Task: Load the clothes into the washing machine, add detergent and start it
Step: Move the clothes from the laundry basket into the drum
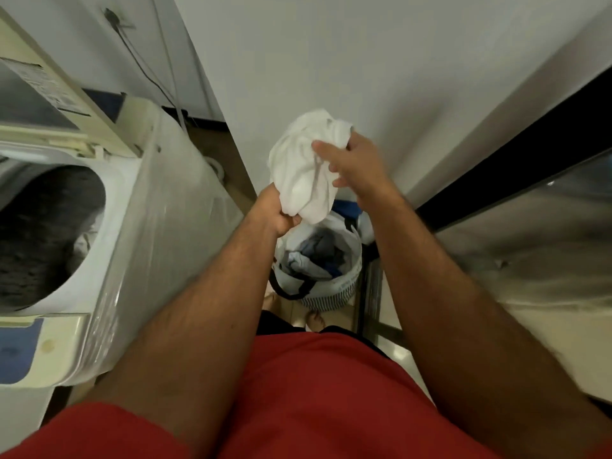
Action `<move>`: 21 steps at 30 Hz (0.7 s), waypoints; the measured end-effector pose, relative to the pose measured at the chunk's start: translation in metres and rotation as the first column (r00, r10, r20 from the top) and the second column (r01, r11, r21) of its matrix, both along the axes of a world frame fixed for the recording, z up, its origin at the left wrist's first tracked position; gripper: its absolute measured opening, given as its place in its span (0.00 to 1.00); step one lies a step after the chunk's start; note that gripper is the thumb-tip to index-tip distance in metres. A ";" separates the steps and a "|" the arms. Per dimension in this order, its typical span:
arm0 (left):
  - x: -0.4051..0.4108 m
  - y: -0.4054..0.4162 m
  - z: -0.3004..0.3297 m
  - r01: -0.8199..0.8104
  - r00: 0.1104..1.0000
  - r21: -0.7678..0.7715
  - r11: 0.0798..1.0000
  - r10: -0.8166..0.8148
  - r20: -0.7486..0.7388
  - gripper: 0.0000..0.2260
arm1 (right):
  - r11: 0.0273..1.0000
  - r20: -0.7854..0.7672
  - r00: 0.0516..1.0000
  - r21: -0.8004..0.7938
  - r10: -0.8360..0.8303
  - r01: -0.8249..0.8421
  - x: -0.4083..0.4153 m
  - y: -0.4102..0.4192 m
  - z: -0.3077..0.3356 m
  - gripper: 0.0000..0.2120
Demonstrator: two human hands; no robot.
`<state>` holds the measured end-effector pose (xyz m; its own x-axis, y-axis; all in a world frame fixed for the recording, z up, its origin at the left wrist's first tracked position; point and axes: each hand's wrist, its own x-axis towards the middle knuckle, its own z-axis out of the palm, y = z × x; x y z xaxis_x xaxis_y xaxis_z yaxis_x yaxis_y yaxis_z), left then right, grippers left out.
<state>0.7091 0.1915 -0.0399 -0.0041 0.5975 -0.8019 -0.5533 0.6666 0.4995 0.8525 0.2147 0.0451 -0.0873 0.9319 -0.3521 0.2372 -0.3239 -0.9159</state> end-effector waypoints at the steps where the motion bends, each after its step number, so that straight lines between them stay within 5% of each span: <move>1: 0.000 -0.001 0.006 0.022 1.000 0.052 0.998 -0.022 0.011 0.10 | 0.999 0.028 0.998 0.022 0.047 -0.048 -0.001 0.000 -0.004 0.22; 6: -0.008 -0.005 0.034 0.077 0.997 0.210 0.975 -0.071 -0.034 0.17 | 0.985 0.149 0.975 0.036 0.163 -0.170 -0.022 -0.007 -0.009 0.54; 11: -0.030 -0.012 0.069 0.079 0.997 0.376 0.923 -0.074 -0.029 0.16 | 0.956 -0.011 0.960 0.087 0.281 -0.279 -0.034 -0.001 0.010 0.50; 15: -0.034 -0.019 0.098 0.061 0.987 0.502 0.863 0.023 -0.159 0.11 | 0.974 -0.261 0.940 0.118 0.221 -0.196 -0.057 0.004 0.021 0.41; 19: -0.052 -0.025 0.106 -0.037 0.988 0.510 0.859 0.109 -0.112 0.19 | 0.998 -0.481 0.875 0.022 0.063 -0.060 -0.085 -0.001 0.038 0.34; 21: -0.067 -0.034 0.102 -0.019 0.959 0.416 0.909 0.134 -0.250 0.27 | 0.999 -0.558 0.830 -0.030 -0.007 -0.012 -0.095 0.002 0.049 0.27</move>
<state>0.6423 0.1579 0.0619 -0.2422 0.8586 -0.4519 -0.4017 0.3352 0.8522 0.7579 0.2164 0.0937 -0.2801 0.9208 -0.2713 -0.3105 -0.3544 -0.8821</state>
